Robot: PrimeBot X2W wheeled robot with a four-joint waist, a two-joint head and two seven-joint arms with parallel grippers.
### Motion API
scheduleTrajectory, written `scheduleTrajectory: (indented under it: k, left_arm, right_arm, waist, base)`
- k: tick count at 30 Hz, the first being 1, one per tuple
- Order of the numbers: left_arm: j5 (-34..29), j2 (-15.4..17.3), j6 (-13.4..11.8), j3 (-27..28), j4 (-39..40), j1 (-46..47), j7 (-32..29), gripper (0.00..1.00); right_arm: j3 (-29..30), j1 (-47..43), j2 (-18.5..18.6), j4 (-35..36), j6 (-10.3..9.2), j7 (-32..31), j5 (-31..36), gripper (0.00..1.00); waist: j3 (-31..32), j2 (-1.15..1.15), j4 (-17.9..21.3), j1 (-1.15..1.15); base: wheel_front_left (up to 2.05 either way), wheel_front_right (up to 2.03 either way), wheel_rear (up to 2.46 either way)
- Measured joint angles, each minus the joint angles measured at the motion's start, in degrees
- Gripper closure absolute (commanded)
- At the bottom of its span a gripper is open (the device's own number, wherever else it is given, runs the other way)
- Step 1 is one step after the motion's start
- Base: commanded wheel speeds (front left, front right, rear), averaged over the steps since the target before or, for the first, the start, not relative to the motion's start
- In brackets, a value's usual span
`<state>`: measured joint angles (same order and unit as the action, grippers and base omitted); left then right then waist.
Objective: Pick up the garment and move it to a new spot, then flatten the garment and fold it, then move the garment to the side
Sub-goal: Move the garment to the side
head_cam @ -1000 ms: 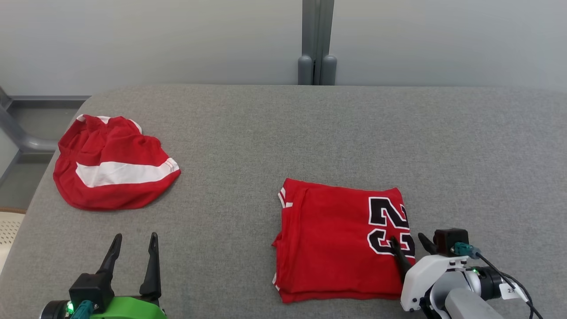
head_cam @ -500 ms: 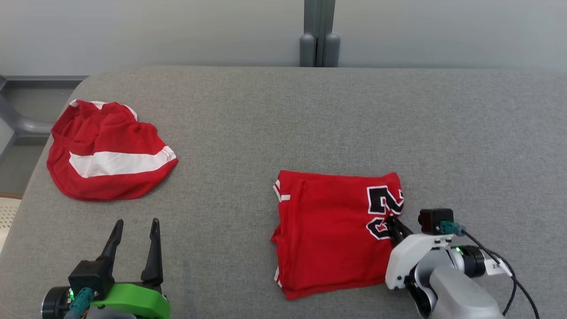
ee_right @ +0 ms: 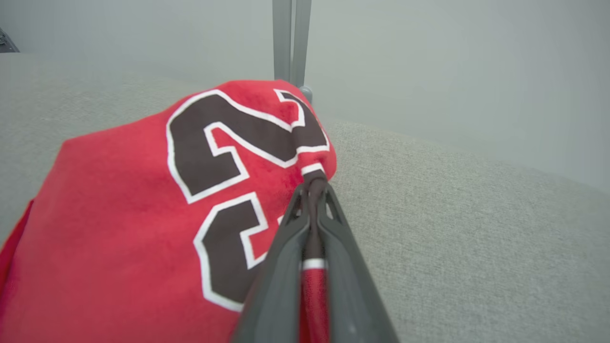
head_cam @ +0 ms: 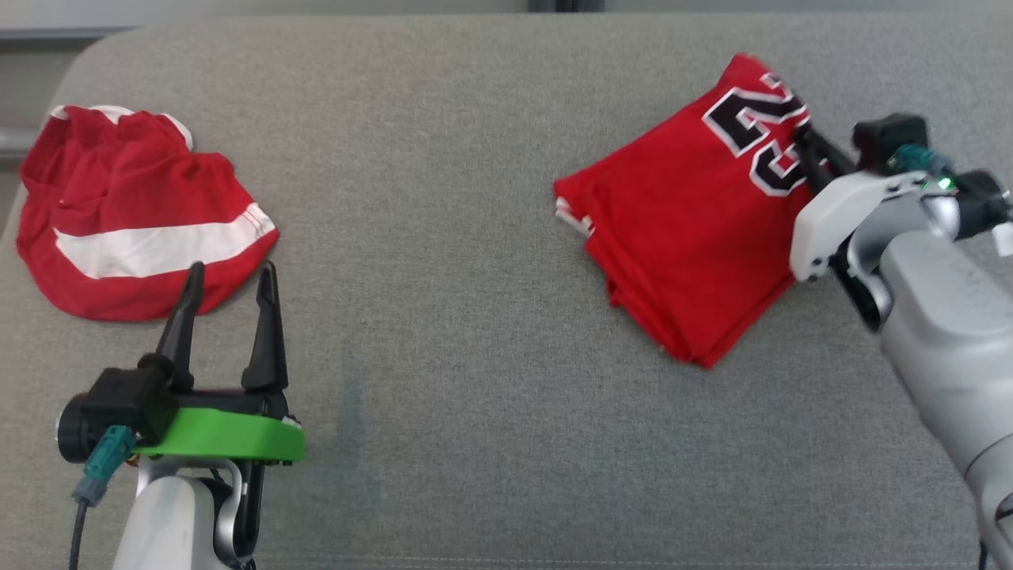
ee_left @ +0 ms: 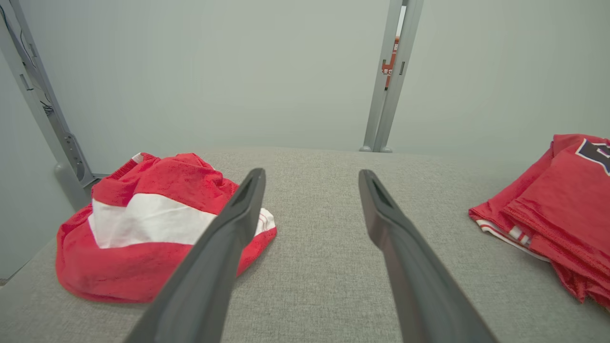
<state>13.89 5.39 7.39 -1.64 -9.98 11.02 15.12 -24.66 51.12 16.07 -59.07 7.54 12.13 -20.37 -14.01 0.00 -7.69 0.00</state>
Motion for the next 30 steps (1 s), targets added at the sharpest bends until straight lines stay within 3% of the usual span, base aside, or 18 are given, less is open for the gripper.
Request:
scheduleTrajectory:
  k: [10,17,24,30]
  left_arm:
    - [0.6,4.5,0.0,-0.9,5.1,5.6,0.0,0.00]
    - [0.6,7.8,0.0,-0.7,7.4,5.9,0.0,0.00]
    - [0.6,9.0,0.0,-0.7,9.6,5.0,0.0,0.00]
    - [0.6,9.6,0.0,-1.1,10.3,4.9,0.0,0.00]
  right_arm:
    - [3.4,11.2,11.5,2.5,0.00,-1.1,2.2,1.00]
    - [5.7,14.2,18.7,6.0,0.00,-3.6,3.1,1.00]
    - [6.7,15.4,22.1,10.1,0.00,-7.2,3.4,1.00]
    - [6.8,17.9,22.6,11.1,0.00,-10.2,4.9,1.00]
  waist:
    - [-11.6,0.00,4.2,0.01]
    - [-16.4,0.00,10.0,0.01]
    - [-19.1,0.00,14.3,0.00]
    - [-20.6,0.00,15.1,0.00]
  base:
    - [0.00,0.00,0.00]
    - [0.00,0.00,0.00]
    - [0.00,0.00,0.00]
    - [0.00,0.00,0.00]
